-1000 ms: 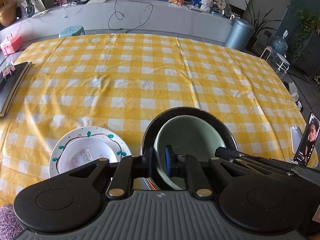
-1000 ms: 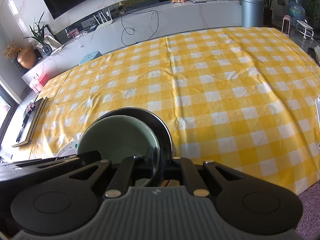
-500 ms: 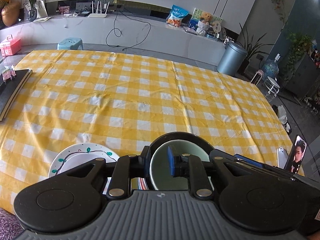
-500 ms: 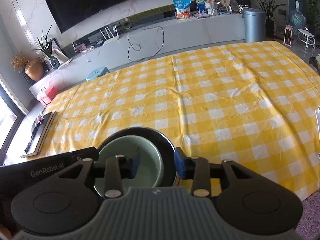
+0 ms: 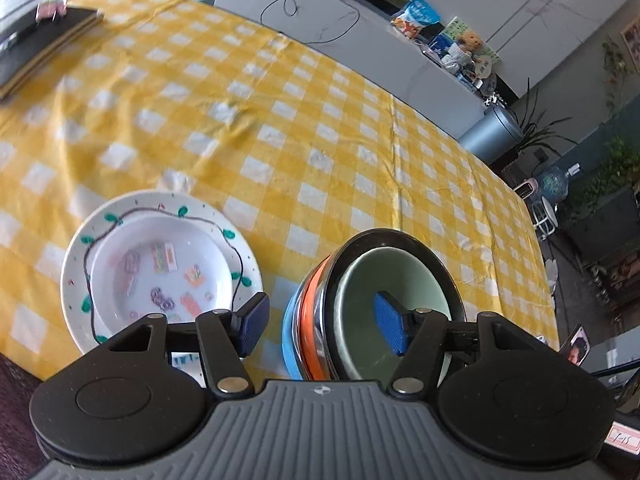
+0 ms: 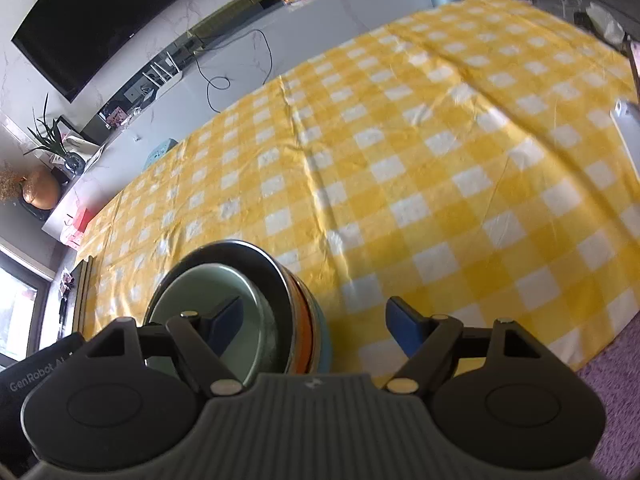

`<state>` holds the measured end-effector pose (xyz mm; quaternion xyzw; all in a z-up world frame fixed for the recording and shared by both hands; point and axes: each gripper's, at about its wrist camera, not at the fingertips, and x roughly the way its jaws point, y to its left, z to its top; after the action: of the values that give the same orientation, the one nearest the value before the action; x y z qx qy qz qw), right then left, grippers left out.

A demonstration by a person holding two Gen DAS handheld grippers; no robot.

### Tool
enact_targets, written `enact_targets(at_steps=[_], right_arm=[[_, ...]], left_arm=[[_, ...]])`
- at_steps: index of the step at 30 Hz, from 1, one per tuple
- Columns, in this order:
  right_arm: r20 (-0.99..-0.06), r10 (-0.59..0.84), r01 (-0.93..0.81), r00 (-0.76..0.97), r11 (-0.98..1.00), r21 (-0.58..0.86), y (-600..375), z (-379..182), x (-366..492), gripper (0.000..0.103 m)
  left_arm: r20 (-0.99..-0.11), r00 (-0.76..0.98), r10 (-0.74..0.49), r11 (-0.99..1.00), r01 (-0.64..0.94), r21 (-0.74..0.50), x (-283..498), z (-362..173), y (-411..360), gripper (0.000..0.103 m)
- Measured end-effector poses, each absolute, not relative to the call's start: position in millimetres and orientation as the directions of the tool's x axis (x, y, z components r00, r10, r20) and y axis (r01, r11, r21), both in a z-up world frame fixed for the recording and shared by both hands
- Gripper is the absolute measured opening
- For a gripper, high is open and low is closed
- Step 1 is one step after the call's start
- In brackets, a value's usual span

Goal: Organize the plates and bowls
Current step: 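Grip the nested bowl stack rim with the left gripper and lift it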

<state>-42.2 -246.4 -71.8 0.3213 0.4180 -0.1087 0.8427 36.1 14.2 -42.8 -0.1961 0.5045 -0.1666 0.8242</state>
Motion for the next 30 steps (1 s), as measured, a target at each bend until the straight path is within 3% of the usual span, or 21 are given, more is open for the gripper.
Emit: enact_targets(at_steps=[11, 30], right_arm=[[-0.786, 0.175, 0.453, 0.593, 0.734, 0.505, -244.4, -92.1, -36.6, 0.076], [-0.778, 0.207, 0.426, 0.593, 0.739, 0.522, -241.7, -99.8, -28.0, 0.047]], left_arm=[[-0.771, 0.39, -0.503, 0.843, 0.027, -0.537, 41.7, -62.7, 12.9, 0.066], [-0.795, 0.366, -0.484, 0.862, 0.043, -0.505, 44.9, -72.8, 2.0, 0.047]])
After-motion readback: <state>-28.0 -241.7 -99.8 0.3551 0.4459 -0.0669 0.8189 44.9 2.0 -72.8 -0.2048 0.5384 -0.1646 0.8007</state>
